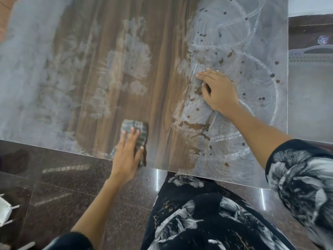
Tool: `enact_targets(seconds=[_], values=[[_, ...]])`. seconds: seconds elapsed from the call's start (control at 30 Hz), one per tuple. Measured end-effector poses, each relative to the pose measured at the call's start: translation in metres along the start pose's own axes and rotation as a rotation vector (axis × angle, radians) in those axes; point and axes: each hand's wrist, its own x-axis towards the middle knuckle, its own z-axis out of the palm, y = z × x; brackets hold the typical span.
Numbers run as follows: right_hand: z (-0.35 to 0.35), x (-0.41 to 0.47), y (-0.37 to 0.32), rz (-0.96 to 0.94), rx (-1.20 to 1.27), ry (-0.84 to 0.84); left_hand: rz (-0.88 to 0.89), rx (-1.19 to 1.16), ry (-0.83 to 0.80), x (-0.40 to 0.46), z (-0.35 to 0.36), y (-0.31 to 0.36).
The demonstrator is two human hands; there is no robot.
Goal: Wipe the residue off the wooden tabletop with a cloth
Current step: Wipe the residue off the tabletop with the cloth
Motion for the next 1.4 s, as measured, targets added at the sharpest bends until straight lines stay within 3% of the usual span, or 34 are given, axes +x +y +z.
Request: enact_targets(seconds=[0.13,0.23,0.3,0.43,0.53,0.63,0.77,0.87,1.03,1.2,1.27,1.4], values=[[-0.001,0.000,0.000,0.009,-0.006,-0.010,-0.185,-0.105,0.172,0.044,0.008,0.035],[0.000,0.000,0.001,0.016,-0.013,-0.024,-0.223,-0.086,0.167,0.066,0.015,0.075],[0.001,0.001,0.001,0.023,-0.009,-0.031,-0.103,-0.039,0.126,0.064,0.026,0.103],[0.001,0.000,0.002,0.046,0.010,-0.045,0.333,-0.060,-0.103,0.001,0.055,0.141],[0.001,0.000,0.003,0.059,0.031,-0.033,0.419,0.007,-0.230,-0.029,0.049,0.129],[0.001,0.000,0.002,0.069,0.044,-0.016,0.282,0.018,-0.163,-0.012,0.028,0.095],[0.000,0.000,0.002,0.073,0.037,-0.017,-0.056,-0.052,0.026,0.045,-0.001,0.044],[0.000,0.001,0.003,0.077,0.031,-0.013,-0.166,0.027,0.080,0.064,0.010,0.065],[-0.001,0.001,0.000,0.072,0.016,-0.008,0.261,0.072,-0.042,0.024,0.052,0.137],[-0.003,0.000,-0.002,0.074,0.000,-0.022,0.432,0.084,-0.160,0.001,0.051,0.140],[-0.003,-0.002,-0.003,0.068,-0.005,-0.020,0.335,0.043,-0.143,-0.003,0.043,0.115],[-0.005,-0.004,-0.002,0.078,-0.003,-0.014,-0.045,-0.044,0.020,-0.008,0.023,0.062]])
